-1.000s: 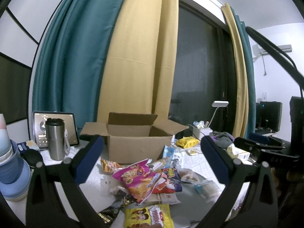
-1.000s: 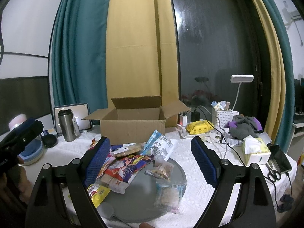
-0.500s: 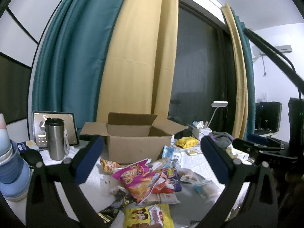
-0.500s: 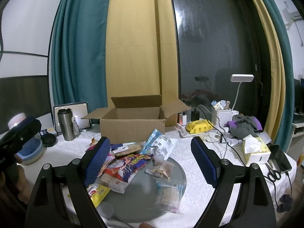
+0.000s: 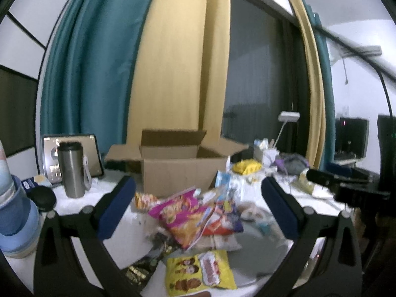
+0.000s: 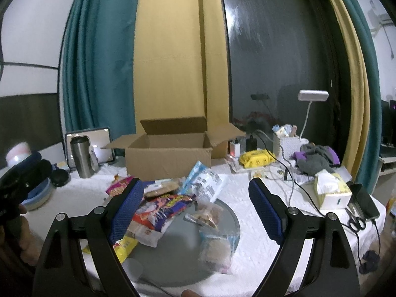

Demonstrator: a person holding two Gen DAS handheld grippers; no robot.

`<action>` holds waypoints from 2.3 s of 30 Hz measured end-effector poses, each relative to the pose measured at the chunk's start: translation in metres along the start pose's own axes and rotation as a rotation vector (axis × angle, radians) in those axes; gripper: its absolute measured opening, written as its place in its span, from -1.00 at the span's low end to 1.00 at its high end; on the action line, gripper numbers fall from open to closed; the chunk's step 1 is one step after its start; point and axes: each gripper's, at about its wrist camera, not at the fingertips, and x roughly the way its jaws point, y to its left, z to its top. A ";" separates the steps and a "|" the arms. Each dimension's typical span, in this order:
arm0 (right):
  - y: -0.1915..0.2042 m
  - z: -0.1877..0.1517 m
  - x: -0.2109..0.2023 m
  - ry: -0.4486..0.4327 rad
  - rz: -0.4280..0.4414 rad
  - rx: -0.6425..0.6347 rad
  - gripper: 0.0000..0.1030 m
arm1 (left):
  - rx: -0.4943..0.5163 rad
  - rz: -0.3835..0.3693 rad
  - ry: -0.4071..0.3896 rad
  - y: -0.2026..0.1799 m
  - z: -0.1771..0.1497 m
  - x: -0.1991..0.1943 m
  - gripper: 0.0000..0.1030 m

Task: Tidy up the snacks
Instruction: 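Grasp the yellow cartoon chip bag with the left gripper while the right grasps the clear bread bag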

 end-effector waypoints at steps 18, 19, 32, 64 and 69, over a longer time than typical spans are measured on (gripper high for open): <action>-0.035 -0.088 0.095 0.352 -0.044 0.122 0.73 | -0.041 -0.013 0.535 0.003 -0.103 0.089 0.99; -0.036 -0.092 0.099 0.368 -0.045 0.128 0.73 | -0.045 -0.007 0.556 0.005 -0.106 0.093 0.99; -0.037 -0.113 0.121 0.454 0.002 0.146 0.38 | -0.089 -0.074 0.598 0.011 -0.110 0.108 0.60; -0.033 -0.019 0.118 0.234 0.115 0.093 0.17 | -0.055 -0.100 0.370 0.015 -0.003 0.124 0.03; -0.028 0.004 0.133 0.206 0.136 0.081 0.17 | -0.046 -0.086 0.329 0.028 0.023 0.144 0.03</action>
